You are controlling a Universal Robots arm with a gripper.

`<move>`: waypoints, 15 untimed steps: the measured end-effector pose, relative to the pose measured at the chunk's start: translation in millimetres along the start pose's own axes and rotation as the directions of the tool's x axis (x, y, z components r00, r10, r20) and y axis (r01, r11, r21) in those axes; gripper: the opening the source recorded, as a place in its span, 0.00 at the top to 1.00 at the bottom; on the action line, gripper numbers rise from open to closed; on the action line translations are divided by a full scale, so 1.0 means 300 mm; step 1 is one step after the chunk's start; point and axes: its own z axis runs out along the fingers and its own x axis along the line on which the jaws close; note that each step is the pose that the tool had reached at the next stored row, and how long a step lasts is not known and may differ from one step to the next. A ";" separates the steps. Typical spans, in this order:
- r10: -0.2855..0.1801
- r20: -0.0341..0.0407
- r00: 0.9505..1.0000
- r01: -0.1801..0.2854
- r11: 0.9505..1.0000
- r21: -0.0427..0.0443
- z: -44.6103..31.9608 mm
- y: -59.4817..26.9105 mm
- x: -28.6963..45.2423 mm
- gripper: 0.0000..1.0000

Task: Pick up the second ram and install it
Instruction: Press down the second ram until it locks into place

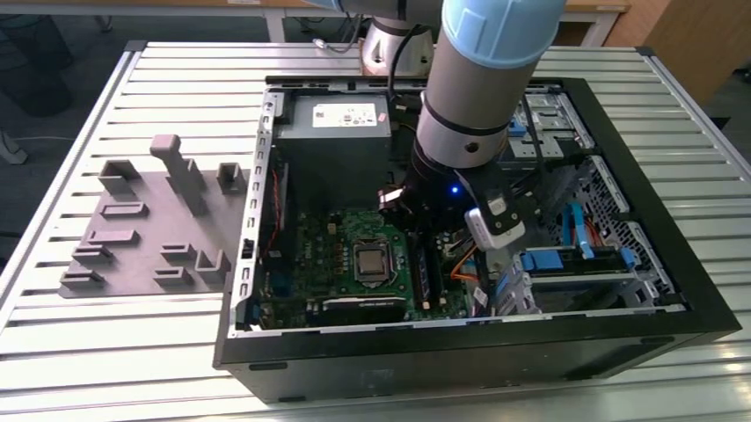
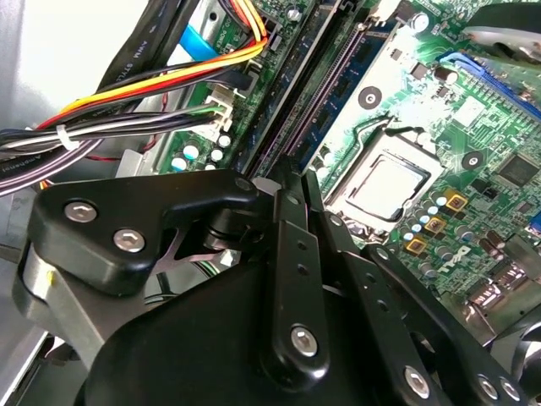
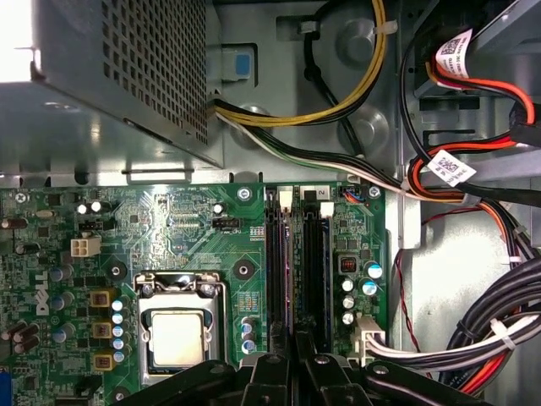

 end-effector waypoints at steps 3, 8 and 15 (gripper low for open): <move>0.000 0.000 1.000 0.000 1.000 0.000 0.000 0.000 0.000 0.86; 0.000 0.000 1.000 0.000 1.000 0.000 0.001 0.000 0.000 0.86; 0.000 0.000 1.000 0.000 1.000 0.000 0.008 0.000 0.000 0.86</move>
